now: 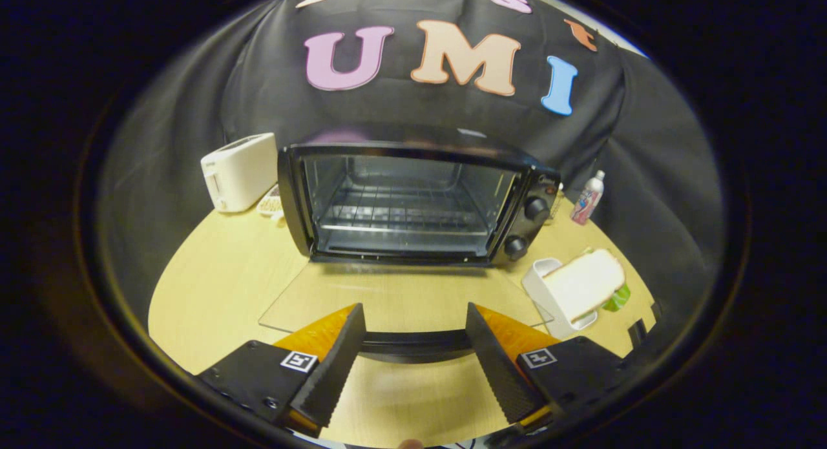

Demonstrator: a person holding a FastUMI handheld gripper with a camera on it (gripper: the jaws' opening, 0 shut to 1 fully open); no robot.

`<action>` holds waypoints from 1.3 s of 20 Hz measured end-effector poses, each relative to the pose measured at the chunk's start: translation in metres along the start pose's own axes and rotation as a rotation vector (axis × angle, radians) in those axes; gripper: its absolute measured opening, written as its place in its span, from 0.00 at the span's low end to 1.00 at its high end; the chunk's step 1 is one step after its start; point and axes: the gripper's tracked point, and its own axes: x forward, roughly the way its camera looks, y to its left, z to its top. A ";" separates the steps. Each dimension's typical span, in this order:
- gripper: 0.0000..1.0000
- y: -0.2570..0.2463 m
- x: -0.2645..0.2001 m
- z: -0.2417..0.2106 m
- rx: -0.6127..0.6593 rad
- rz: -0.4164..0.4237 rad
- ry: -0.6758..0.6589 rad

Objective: Open the toaster oven, put the food inside, and close the toaster oven door.

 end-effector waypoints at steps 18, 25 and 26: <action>1.00 -0.126 0.004 0.042 0.256 -0.182 -0.089; 1.00 -0.285 0.002 0.044 0.438 -0.431 -0.112; 1.00 -0.300 0.003 0.039 0.468 -0.446 -0.108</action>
